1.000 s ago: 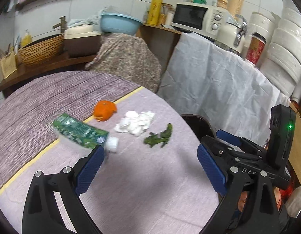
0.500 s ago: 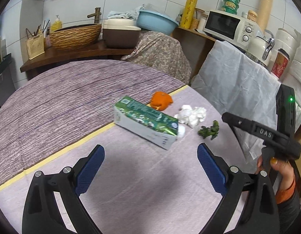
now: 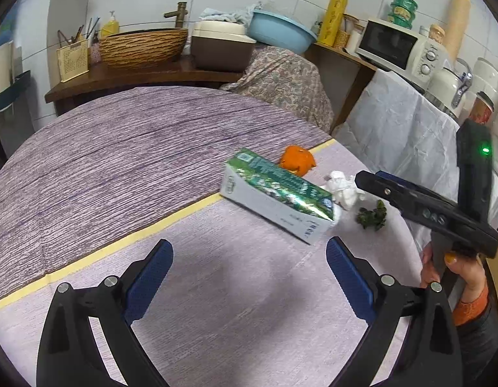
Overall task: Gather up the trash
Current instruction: 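Grasp the green drink carton with the right tool while the left tool grasps the orange peel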
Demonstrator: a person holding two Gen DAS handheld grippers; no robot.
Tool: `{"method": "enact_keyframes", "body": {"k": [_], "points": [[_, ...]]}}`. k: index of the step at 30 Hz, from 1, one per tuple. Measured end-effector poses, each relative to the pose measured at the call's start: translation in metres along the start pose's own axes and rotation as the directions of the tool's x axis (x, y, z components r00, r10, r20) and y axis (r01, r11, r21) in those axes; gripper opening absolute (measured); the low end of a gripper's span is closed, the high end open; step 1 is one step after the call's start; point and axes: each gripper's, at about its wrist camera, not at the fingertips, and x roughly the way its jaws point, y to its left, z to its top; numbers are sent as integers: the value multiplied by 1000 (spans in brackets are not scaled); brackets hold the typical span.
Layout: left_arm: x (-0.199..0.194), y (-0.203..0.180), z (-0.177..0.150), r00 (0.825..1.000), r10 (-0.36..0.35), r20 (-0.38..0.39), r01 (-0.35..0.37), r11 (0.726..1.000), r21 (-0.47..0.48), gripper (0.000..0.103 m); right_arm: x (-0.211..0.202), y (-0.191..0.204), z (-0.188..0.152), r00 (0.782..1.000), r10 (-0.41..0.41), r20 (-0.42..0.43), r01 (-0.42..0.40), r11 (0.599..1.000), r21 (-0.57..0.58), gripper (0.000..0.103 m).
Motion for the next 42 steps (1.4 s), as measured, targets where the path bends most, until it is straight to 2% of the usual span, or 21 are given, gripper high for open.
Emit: {"method": "enact_keyframes", "body": {"k": [2,4,8,11,13,14,18,20,23,28,31,33,36,42], "points": [[-1,8,0,1000,0,3,0,1000,-25,95,5,25,4,999,47,-15,-48,992,-120,74],[-1,15,0,1000,2,4,-2,999,-43,95,16,52,6,998,45,-53,-57,967,-248,74],[-4,24,0,1000,7,3,-7,998,-57,95,44,87,4,991,-10,-131,-47,906,-421,74],[-5,29,0,1000,17,4,-17,998,-56,95,66,102,3,983,-84,-164,-16,849,-528,73],[-6,33,0,1000,17,0,-17,998,-61,95,76,104,4,977,-109,-185,-14,828,-561,65],[-5,35,0,1000,18,-2,-18,998,-63,95,81,105,3,972,-113,-204,-24,821,-570,55],[-2,40,1,1000,24,-8,-25,998,-63,95,81,106,2,971,-101,-215,-42,818,-573,54],[1,40,3,1000,28,-13,-29,998,-58,95,73,104,3,978,-77,-193,-44,832,-553,53],[7,37,9,999,27,-21,-27,999,-42,95,52,96,9,989,-36,-144,-42,864,-501,53],[33,18,29,999,16,-42,-16,1000,2,94,6,48,29,999,-13,-46,-3,944,-330,53],[53,3,46,999,5,-54,-4,1000,16,92,-25,15,33,998,-64,16,66,966,-249,53],[67,-11,58,998,-2,-55,4,1000,28,85,-39,-1,31,995,-92,41,99,968,-232,53],[95,-38,73,997,-9,-80,15,997,74,79,-52,-21,23,993,-107,53,116,975,-191,53],[140,-67,89,992,-2,-128,15,995,96,78,-65,-53,5,990,-130,57,136,984,-112,53]]}}
